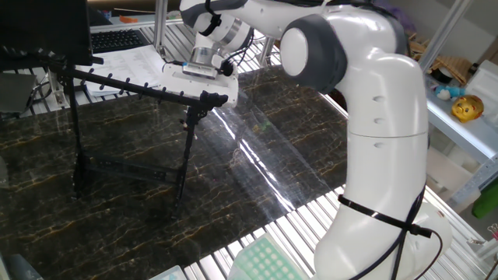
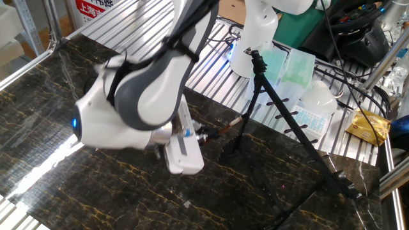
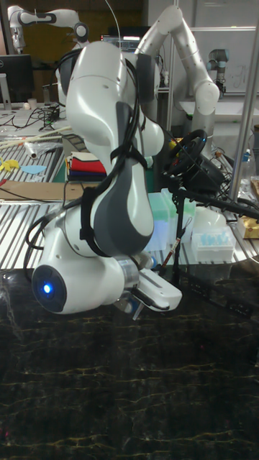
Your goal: Place the brush on the pen rack
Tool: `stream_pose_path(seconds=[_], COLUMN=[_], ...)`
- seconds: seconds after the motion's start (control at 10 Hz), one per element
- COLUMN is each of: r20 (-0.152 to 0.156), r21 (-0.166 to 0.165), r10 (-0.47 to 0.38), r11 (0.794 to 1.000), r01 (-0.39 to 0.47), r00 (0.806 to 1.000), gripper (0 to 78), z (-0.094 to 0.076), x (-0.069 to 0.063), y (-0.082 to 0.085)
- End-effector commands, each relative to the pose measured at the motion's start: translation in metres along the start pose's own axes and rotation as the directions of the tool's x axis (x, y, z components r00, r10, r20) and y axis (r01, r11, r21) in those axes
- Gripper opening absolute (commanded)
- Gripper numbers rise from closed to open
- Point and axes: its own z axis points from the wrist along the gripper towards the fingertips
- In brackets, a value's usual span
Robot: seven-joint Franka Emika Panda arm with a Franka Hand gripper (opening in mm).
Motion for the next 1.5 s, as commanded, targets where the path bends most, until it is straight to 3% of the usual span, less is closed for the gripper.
stream_pose_path(seconds=[0.1,0.4,0.7,1.1,1.5], r20=[-0.003,-0.019,-0.055,-0.06,-0.115], r21=[-0.006,-0.007,-0.019,-0.023,-0.035], r10=[-0.003,0.01,0.024,0.023,0.042], r11=[1.0,1.0,1.0,0.999,0.998], r01=[0.003,-0.011,-0.025,-0.024,-0.046], r00=[1.0,1.0,0.998,0.998,0.992], gripper=[2.0,2.0,2.0,2.0,2.0], z=[-0.002,-0.004,-0.008,-0.006,-0.007], x=[0.003,-0.004,-0.007,-0.007,-0.006], y=[-0.003,0.006,0.008,0.008,0.007])
